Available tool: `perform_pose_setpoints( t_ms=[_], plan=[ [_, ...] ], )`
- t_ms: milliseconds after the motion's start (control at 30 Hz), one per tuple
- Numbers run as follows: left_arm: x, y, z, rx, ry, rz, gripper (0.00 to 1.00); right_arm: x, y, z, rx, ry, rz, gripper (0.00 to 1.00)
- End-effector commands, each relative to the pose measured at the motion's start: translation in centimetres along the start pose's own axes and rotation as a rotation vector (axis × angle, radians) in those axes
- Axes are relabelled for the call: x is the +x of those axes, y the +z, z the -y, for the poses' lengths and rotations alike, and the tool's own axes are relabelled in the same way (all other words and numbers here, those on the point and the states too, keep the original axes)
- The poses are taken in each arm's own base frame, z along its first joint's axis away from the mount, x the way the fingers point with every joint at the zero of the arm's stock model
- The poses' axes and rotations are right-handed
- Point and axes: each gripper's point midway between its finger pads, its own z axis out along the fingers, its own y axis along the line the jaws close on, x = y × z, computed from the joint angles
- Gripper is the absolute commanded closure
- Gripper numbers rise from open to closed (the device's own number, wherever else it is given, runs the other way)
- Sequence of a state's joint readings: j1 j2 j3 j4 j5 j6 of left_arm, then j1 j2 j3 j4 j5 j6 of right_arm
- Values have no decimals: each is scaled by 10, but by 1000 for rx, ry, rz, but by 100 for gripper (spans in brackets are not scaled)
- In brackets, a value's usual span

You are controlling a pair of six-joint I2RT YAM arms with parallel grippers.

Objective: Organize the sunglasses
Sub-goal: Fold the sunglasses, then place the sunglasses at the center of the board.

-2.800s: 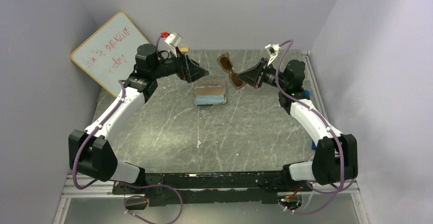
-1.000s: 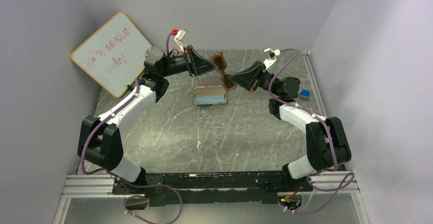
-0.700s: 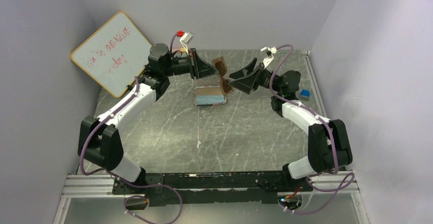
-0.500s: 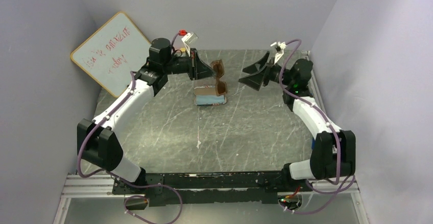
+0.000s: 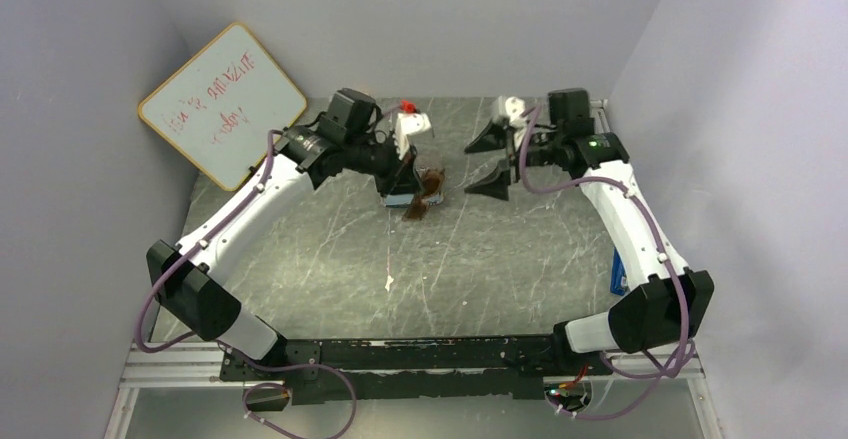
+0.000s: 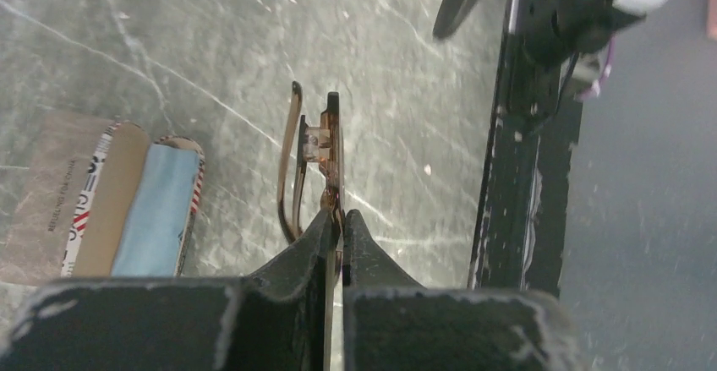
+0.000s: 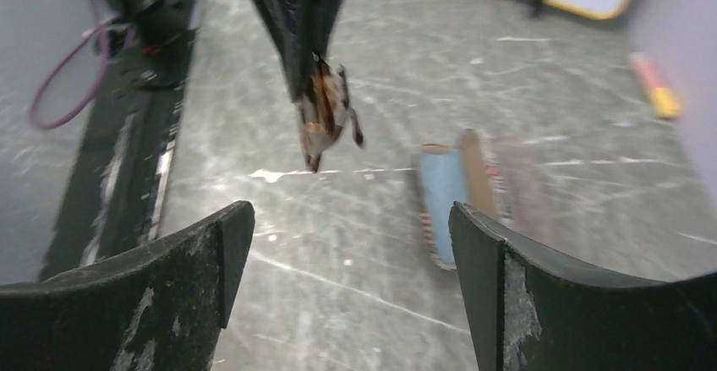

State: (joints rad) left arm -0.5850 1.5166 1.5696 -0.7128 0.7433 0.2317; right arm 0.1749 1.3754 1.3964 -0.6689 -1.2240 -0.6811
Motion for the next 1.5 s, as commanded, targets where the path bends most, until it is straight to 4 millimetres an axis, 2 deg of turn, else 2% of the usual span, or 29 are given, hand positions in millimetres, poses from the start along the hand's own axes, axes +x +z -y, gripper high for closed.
perform_pose_setpoints(
  t_ms=[0, 100, 167, 267, 533, 700, 900, 1267, 1467],
  plan=[
    [22, 2, 15, 13, 135, -138, 95, 25, 20, -52, -182, -71, -85, 13],
    [29, 7, 19, 18, 160, -171, 95, 23, 22, -63, -207, -69, -51, 22],
    [34, 10, 20, 15, 177, -193, 95, 18, 23, -63, -193, -65, -32, 31],
    [36, 12, 19, -11, 200, -206, 95, 14, 22, -65, -169, -55, -14, 38],
    [43, 19, 22, -29, 233, -235, 95, 13, 30, -79, -170, -14, -13, 52],
    [41, 20, 28, -24, 250, -229, 95, 23, 43, -73, -107, 17, -32, 60],
    [42, 20, 31, -19, 254, -227, 95, 33, 49, -75, -109, 34, -49, 63],
    [43, 20, 30, -25, 260, -229, 95, 26, 41, -71, -47, -33, -67, 63],
    [41, 19, 32, -23, 265, -217, 95, 42, 43, -68, -36, -14, -96, 64]
  ],
)
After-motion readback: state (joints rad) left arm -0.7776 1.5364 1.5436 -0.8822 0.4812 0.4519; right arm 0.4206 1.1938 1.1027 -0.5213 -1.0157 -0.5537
